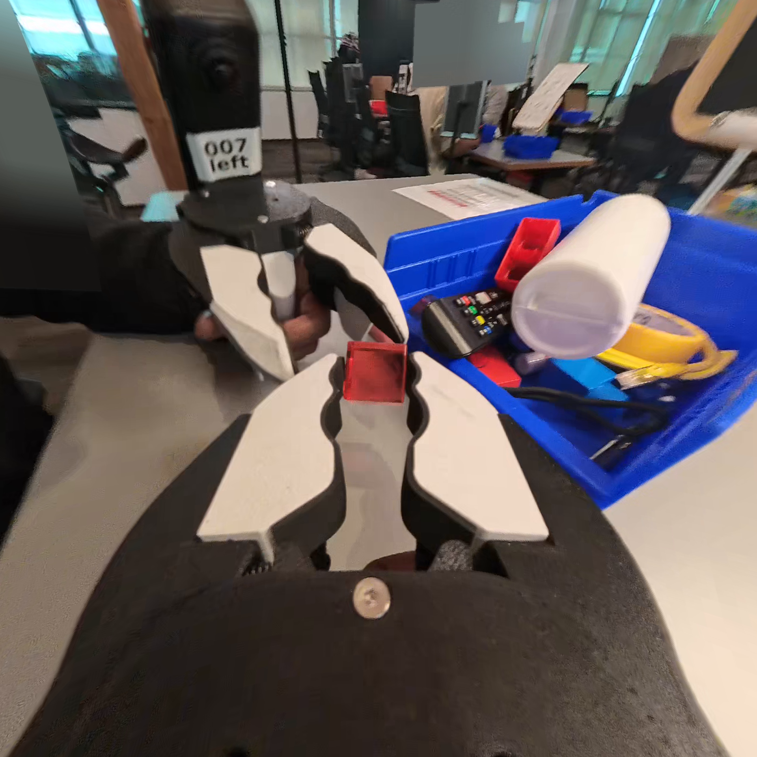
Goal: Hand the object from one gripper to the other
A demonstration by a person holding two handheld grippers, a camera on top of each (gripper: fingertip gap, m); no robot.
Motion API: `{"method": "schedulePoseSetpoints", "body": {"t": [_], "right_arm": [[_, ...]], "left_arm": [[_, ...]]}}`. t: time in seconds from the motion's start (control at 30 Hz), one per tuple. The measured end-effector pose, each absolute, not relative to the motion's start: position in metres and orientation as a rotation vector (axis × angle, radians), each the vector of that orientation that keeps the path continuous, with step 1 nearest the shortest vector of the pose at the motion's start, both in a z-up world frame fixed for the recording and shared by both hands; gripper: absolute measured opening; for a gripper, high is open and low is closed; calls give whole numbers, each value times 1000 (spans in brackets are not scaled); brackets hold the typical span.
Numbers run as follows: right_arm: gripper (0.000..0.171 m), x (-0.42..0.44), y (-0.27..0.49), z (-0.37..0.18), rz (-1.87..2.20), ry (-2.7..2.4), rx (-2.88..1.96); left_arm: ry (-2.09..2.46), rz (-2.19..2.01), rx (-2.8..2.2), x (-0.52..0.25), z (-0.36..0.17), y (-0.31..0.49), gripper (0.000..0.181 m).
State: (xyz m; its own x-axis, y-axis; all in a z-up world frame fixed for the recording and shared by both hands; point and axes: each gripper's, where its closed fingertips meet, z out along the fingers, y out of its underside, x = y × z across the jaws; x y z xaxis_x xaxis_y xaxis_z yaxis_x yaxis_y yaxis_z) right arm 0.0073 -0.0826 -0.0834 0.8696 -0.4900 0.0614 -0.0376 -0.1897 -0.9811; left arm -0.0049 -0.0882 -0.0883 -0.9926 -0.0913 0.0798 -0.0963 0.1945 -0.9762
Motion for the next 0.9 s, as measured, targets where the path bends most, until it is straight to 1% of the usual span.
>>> {"method": "schedulePoseSetpoints", "body": {"t": [0.07, 0.2, 0.37, 0.43, 0.47, 0.6, 0.7, 0.8, 0.9], "right_arm": [[28, 8, -82, -85, -542, 364, -1759], [28, 4, -76, -93, -752, 210, -1835], [28, -6, -67, -99, -900, 44, -1862], [28, -7, -66, -101, -923, 20, -1873], [28, -6, -67, -102, -930, 14, -1879], [28, -4, -70, -97, -958, 30, -1840], [34, 1, -77, -81, -1000, 92, -1756], [36, 9, -83, -70, -1014, 208, -1672], [36, 11, -78, -72, -988, 274, -1661]], "left_arm": [[-2290, 1878, 368, -2, -88, -87, 55], [-2055, 1737, 558, -5, -85, -89, 54], [-2023, 1541, 639, -15, -104, -93, 48], [-2044, 1506, 624, -21, -110, -95, 33], [-2050, 1510, 630, -21, -110, -96, 28], [-1932, 1569, 692, -15, -102, -96, 28], [-1635, 1668, 806, 1, -81, -91, 28], [-1307, 1787, 913, 21, -62, -80, 28], [-1177, 1861, 965, 27, -59, -78, 28]]}}
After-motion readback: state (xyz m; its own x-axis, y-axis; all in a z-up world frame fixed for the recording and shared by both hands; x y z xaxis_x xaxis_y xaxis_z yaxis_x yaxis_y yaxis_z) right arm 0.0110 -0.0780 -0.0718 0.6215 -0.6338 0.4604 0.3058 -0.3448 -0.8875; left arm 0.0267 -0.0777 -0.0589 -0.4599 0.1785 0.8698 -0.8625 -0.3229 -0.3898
